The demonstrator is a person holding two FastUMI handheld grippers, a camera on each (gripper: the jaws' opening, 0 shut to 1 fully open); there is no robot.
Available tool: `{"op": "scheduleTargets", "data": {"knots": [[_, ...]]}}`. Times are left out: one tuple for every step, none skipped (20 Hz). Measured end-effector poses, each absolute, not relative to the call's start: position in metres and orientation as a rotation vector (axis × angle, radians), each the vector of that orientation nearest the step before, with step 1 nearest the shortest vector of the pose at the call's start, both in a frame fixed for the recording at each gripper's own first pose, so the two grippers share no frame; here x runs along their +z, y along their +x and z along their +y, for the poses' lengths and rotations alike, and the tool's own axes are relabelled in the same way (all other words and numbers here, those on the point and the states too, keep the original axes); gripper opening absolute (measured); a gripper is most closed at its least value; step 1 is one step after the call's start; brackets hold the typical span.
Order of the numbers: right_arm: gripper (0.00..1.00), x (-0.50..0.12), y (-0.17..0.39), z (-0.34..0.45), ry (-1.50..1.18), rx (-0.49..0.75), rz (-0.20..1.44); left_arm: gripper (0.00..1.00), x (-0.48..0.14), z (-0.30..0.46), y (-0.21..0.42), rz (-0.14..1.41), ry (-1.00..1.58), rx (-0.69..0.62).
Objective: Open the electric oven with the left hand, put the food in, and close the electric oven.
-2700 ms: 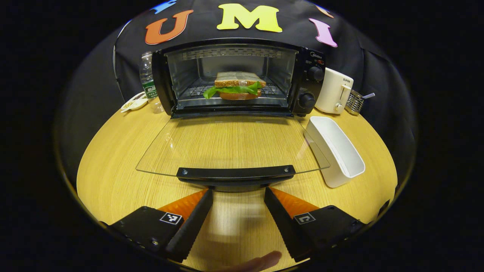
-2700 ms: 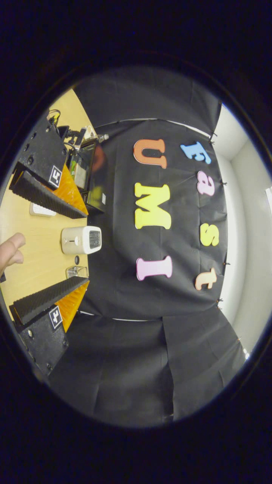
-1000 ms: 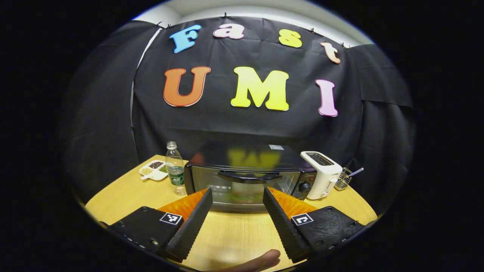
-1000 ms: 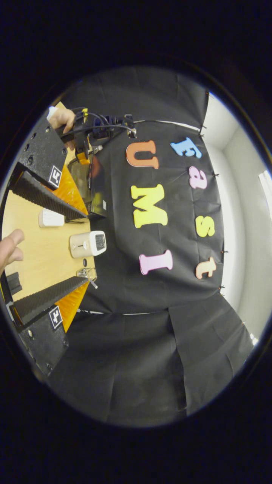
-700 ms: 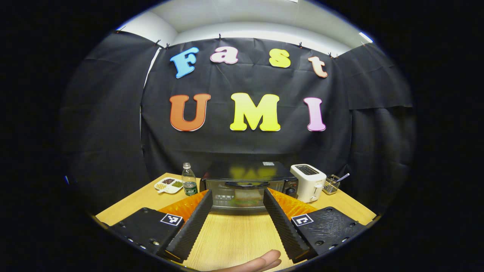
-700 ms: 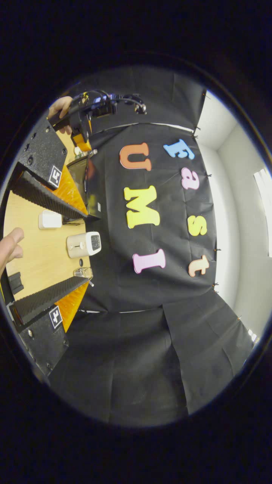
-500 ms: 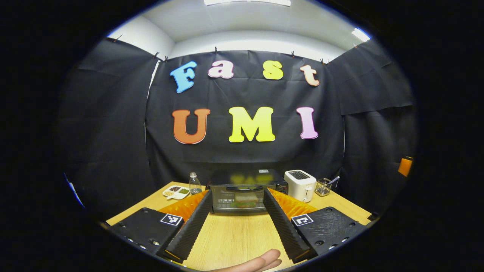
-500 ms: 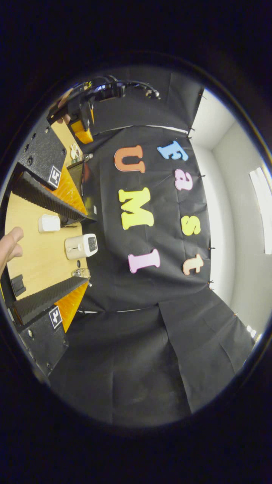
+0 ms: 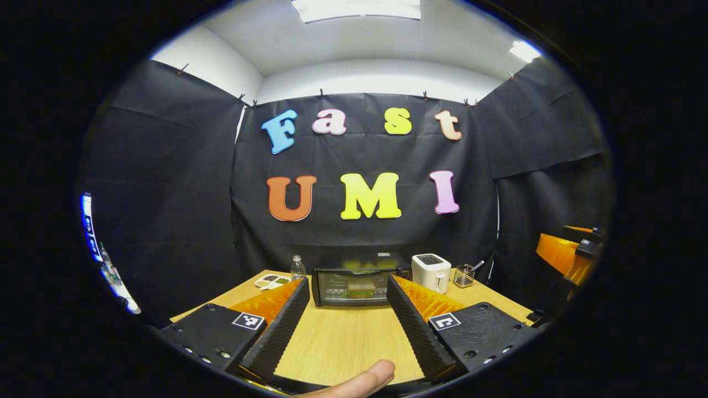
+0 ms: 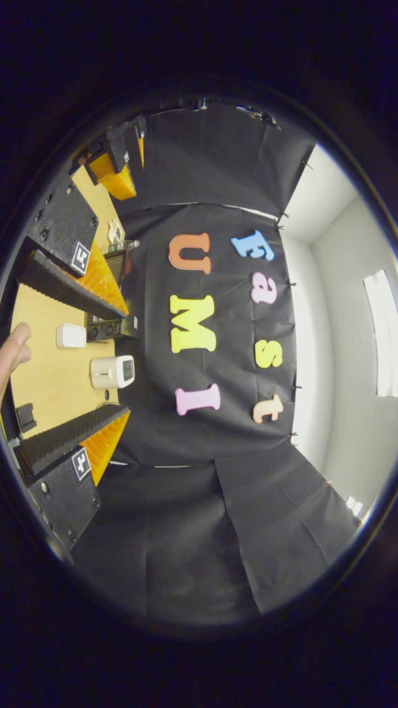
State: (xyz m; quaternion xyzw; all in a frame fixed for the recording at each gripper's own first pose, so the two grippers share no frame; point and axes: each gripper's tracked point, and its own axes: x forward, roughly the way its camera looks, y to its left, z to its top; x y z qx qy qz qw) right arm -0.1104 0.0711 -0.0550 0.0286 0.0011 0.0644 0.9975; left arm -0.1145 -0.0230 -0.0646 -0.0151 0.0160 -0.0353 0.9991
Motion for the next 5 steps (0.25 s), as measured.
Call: {"op": "scheduleTargets", "data": {"knots": [[0.98,-0.0564,-0.1109,0.0729,0.065,0.137,-0.002,0.92,-0.0703,-0.0290,-0.1169,0.040,-0.034,-0.087],[0.89,-0.0590,-0.1107,0.0740,0.066,0.141,0.004,0.92,-0.0739,-0.0344,-0.1182,0.044,-0.030,-0.107],[0.89,-0.0625,-0.1110,0.0751,0.064,0.146,0.011,0.92,-0.0767,-0.0384,-0.1193,0.052,-0.022,-0.122],[0.89,-0.0638,-0.1127,0.0760,0.059,0.153,0.014,0.93,-0.0771,-0.0376,-0.1208,0.050,-0.010,-0.120],[0.89,-0.0645,-0.1141,0.0752,0.057,0.156,0.015,0.93,-0.0753,-0.0347,-0.1212,0.042,0.002,-0.107]]}}
